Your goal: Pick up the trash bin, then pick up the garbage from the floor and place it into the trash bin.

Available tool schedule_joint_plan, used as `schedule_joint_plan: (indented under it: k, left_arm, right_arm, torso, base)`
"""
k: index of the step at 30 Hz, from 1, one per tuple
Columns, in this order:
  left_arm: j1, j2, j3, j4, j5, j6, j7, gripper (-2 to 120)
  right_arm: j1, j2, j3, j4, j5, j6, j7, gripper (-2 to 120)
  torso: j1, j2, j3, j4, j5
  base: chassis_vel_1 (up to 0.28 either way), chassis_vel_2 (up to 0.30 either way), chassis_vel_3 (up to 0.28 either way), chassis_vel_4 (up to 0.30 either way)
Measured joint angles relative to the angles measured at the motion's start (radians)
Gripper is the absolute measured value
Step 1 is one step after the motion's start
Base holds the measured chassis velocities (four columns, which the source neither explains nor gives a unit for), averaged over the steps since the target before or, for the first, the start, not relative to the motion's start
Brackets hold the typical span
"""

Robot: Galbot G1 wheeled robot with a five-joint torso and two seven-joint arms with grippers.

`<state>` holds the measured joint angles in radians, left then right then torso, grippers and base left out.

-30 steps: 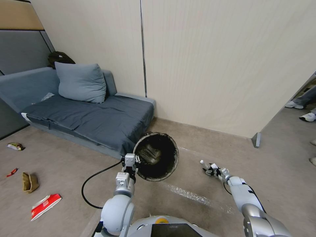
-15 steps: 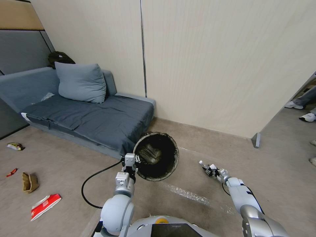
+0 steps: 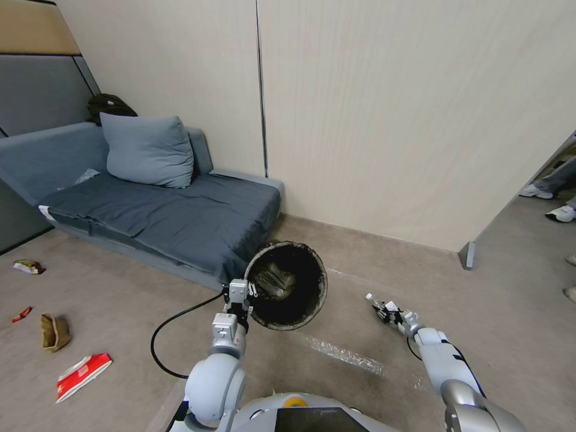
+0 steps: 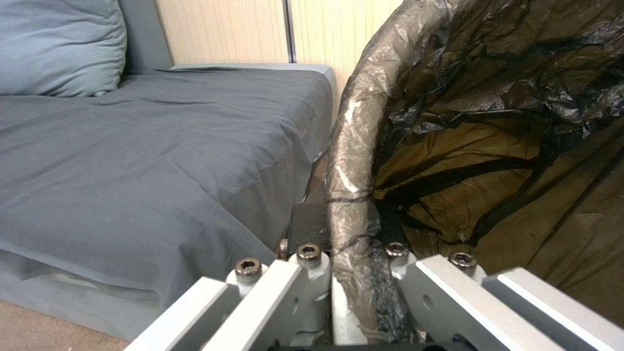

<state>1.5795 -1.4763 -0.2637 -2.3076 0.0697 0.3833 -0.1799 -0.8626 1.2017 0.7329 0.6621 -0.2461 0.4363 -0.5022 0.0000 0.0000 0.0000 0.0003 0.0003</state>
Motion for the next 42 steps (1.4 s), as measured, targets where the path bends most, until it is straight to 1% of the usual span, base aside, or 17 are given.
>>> schedule_joint_plan:
  k: [1, 4, 6, 8, 9, 12, 14, 15, 16, 17, 20, 21, 24, 29, 32, 38, 42]
  left_arm:
    - [0.0, 0.0, 0.0, 0.0, 0.0, 0.0, 0.0, 0]
    - [-0.003, 0.002, 0.012, 0.01, -0.005, 0.001, -0.001, 0]
    - [-0.004, 0.002, 0.015, 0.012, -0.007, 0.002, -0.002, 0]
    - [-0.007, 0.005, 0.02, 0.018, -0.01, 0.003, -0.002, 0]
    - [-0.007, 0.005, 0.02, 0.018, -0.01, 0.003, -0.002, 0]
    - [-0.013, 0.008, 0.021, 0.023, -0.017, 0.004, -0.003, 0]
    - [-0.013, 0.009, 0.021, 0.023, -0.018, 0.004, -0.003, 0]
    - [-0.014, 0.009, 0.023, 0.026, -0.02, 0.005, -0.003, 0]
    - [-0.015, 0.009, 0.027, 0.029, -0.02, 0.006, -0.004, 0]
    - [-0.015, 0.009, 0.027, 0.029, -0.02, 0.006, -0.004, 0]
    - [-0.014, 0.008, 0.037, 0.033, -0.027, 0.01, -0.005, 0]
    - [-0.014, 0.008, 0.037, 0.033, -0.027, 0.01, -0.005, 0]
    - [-0.015, 0.006, 0.045, 0.042, -0.038, 0.021, -0.009, 0]
    - [-0.015, 0.006, 0.052, 0.043, -0.059, 0.038, -0.013, 0]
    - [-0.017, 0.006, 0.055, 0.045, -0.072, 0.053, -0.015, 0]
    - [-0.015, 0.005, 0.054, 0.043, -0.079, 0.063, -0.012, 0]
    - [-0.012, 0.003, 0.049, 0.038, -0.079, 0.064, -0.009, 0]
  right_arm:
    - [0.0, 0.0, 0.0, 0.0, 0.0, 0.0, 0.0, 28]
    - [-0.068, 0.01, -0.016, 0.178, 0.108, -0.015, 0.024, 28]
    - [-0.085, 0.015, -0.019, 0.225, 0.141, -0.022, 0.033, 28]
    - [-0.146, 0.033, -0.03, 0.385, 0.234, -0.047, 0.061, 28]
    - [-0.146, 0.033, -0.03, 0.385, 0.234, -0.047, 0.061, 28]
    - [-0.216, 0.063, -0.026, 0.613, 0.294, -0.05, 0.09, 28]
    - [-0.219, 0.064, -0.025, 0.621, 0.296, -0.05, 0.091, 28]
    - [-0.267, 0.079, -0.02, 0.749, 0.328, -0.054, 0.107, 28]
    - [-0.309, 0.089, -0.019, 0.853, 0.351, -0.062, 0.116, 28]
    - [-0.309, 0.089, -0.019, 0.853, 0.351, -0.062, 0.116, 28]
    - [-0.398, 0.106, -0.027, 1.092, 0.379, -0.078, 0.128, 28]
    - [-0.398, 0.106, -0.027, 1.092, 0.379, -0.078, 0.128, 28]
    - [-0.472, 0.126, -0.065, 1.259, 0.391, -0.073, 0.138, 28]
    - [-0.548, 0.133, -0.143, 1.375, 0.388, -0.051, 0.141, 28]
    - [-0.618, 0.138, -0.236, 1.458, 0.348, -0.02, 0.151, 28]
    - [-0.665, 0.146, -0.322, 1.475, 0.289, 0.008, 0.159, 28]
    - [-0.679, 0.156, -0.378, 1.425, 0.238, 0.033, 0.164, 28]
  torso:
    - [0.0, 0.0, 0.0, 0.0, 0.0]
    - [0.0, 0.0, 0.0, -0.0006, -0.0008]
    - [0.0, 0.0, 0.0, -0.0004, -0.0008]
    - [0.0, 0.0, 0.0, -0.0001, -0.0002]
    - [0.0, 0.0, 0.0, -0.0001, -0.0002]
    - [0.0, 0.0, 0.0, -0.0002, -0.0004]
    - [0.0, 0.0, 0.0, -0.0001, -0.0004]
    - [0.0, 0.0, 0.0, 0.0002, -0.001]
    - [0.0, 0.0, 0.0, -0.0007, -0.0001]
    - [0.0, 0.0, 0.0, -0.0007, -0.0001]
    - [0.0, 0.0, 0.0, -0.0004, -0.0007]
    - [0.0, 0.0, 0.0, -0.0004, -0.0007]
    - [0.0, 0.0, 0.0, -0.0001, -0.0008]
    - [0.0, 0.0, 0.0, -0.0004, -0.0009]
    - [0.0, 0.0, 0.0, -0.0004, -0.0007]
    - [0.0, 0.0, 0.0, -0.0005, -0.0006]
    - [0.0, 0.0, 0.0, -0.0003, -0.0004]
  base:
    - [0.0, 0.0, 0.0, 0.0]
    - [0.0, 0.0, 0.0, 0.0]
    - [0.0, 0.0, 0.0, 0.0]
    - [0.0, 0.0, 0.0, 0.0]
    - [0.0, 0.0, 0.0, 0.0]
    - [0.0, 0.0, 0.0, 0.0]
    - [0.0, 0.0, 0.0, 0.0]
    - [0.0, 0.0, 0.0, 0.0]
    - [0.0, 0.0, 0.0, 0.0]
    - [0.0, 0.0, 0.0, 0.0]
    - [0.0, 0.0, 0.0, 0.0]
    - [0.0, 0.0, 0.0, 0.0]
    - [0.0, 0.0, 0.0, 0.0]
    - [0.0, 0.0, 0.0, 0.0]
    - [0.0, 0.0, 0.0, 0.0]
    - [0.0, 0.0, 0.0, 0.0]
    - [0.0, 0.0, 0.0, 0.0]
